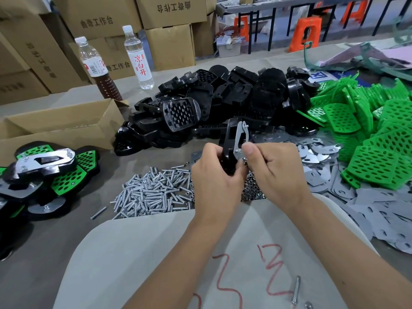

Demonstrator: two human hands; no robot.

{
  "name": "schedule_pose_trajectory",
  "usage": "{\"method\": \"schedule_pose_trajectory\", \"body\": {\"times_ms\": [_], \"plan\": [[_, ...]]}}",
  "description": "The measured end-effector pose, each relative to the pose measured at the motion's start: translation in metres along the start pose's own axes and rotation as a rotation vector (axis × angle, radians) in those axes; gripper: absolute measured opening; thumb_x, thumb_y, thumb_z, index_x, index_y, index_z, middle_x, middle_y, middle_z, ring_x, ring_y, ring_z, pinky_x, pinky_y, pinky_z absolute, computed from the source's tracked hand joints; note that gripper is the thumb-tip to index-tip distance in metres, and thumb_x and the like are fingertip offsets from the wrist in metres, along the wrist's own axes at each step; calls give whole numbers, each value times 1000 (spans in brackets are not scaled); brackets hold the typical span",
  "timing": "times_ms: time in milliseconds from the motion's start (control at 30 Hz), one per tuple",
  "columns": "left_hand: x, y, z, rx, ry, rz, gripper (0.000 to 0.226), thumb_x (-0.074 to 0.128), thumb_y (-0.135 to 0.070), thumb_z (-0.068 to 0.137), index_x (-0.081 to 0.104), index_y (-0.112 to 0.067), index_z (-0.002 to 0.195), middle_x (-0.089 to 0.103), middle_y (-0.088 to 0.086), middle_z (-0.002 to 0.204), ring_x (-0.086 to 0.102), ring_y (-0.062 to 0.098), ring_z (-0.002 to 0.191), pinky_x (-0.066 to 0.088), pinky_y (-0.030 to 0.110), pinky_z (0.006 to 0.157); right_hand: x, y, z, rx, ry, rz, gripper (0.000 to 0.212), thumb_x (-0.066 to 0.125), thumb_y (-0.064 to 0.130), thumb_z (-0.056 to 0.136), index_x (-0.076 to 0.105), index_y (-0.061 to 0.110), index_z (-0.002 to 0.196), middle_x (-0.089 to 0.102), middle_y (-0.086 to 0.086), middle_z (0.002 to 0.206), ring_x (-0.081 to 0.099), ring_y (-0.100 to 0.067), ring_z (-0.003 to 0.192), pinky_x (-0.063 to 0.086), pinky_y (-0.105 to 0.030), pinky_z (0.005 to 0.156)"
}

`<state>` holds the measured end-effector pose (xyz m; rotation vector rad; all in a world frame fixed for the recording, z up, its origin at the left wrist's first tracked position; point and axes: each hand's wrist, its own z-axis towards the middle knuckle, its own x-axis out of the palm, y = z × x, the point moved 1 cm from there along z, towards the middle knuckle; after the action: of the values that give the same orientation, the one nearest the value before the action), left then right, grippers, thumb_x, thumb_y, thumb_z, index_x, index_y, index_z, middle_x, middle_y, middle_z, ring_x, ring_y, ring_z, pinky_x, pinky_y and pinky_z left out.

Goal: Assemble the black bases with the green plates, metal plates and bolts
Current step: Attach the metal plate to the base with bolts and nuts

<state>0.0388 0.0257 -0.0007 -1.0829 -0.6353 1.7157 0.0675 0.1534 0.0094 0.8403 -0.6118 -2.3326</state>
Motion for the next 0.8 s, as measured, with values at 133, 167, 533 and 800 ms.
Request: {"method": "schedule_pose_trajectory", "body": {"times_ms": [133,167,533,800], "plan": [[-1,6,5,-140,43,-121,25,84,-22,81,60,-18,87,70,-4,73,68,15,68,55,34,63,-4,-6,-3,59,-52,159,48,40,32,111,77,6,94,60,-3,79,60,-19,77,47,-33,70],[-1,9,7,-215,64,-222,23,84,-19,82,62,-14,88,73,2,76,72,20,71,60,39,67,-5,-5,-2,80,-17,188,43,41,28,111,78,7,109,61,-4,91,60,-17,87,46,-26,79],[-8,11,20,-588,332,-840,19,67,2,96,57,-2,80,71,14,76,75,23,71,64,36,72,-1,1,-4,181,200,87,43,33,61,101,64,55,130,17,13,167,5,-13,154,7,-47,127],[-7,11,19,-584,322,-818,18,69,3,94,59,-3,79,71,22,86,76,33,80,64,38,70,-4,2,-3,235,18,234,48,35,54,103,78,40,88,53,4,128,36,-12,128,25,-19,111]]}}
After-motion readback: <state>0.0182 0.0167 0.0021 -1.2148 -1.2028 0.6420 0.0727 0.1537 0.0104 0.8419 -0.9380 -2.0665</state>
